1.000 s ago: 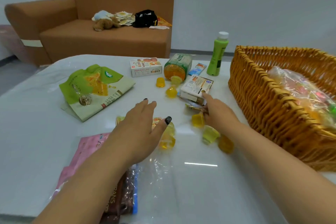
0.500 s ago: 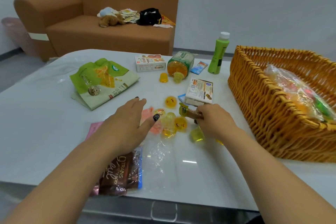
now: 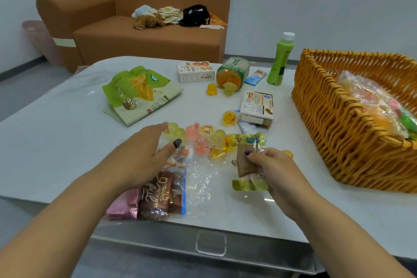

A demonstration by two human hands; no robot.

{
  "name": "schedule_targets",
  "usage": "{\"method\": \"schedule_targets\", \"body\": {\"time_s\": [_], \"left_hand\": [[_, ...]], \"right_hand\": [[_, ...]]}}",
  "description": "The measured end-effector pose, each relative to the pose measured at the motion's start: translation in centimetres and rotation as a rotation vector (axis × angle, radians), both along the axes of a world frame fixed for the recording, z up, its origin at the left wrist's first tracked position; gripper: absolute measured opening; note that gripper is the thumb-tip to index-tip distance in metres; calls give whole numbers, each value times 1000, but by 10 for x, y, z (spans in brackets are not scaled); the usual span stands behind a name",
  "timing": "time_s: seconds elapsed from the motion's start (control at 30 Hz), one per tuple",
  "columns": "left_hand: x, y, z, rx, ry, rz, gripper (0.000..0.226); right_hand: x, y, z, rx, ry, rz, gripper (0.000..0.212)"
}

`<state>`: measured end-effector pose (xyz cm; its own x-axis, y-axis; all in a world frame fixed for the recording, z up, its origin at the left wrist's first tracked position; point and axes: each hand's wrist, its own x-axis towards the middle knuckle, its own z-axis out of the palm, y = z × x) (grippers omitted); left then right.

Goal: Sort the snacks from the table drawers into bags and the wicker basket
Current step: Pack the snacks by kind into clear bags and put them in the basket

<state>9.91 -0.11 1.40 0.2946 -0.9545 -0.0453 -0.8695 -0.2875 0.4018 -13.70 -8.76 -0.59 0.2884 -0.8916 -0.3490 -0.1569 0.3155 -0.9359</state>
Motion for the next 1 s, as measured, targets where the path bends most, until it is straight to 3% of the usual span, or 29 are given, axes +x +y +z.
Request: {"method": "schedule_targets", "body": {"time_s": [0.23,0.43,0.57,0.77,1.0], "left_hand": [[26,33,-27,-55,81,4,103],[36,55,-56,-38,16,-12,75],[34,59,-59,-38,10,-22,66],[34,59,-57,-37,0,-23,73],[39,58,-60,-43,3,-36,75]], "right_hand": [[14,6,-7,87,-38,169,11],[35,11,-14,121,-124,251,11],[51,12,-10,243,-212,375,25],[71,4,-1,162,-56,450,18],[75,-2,-8,236,71,468,14]]}}
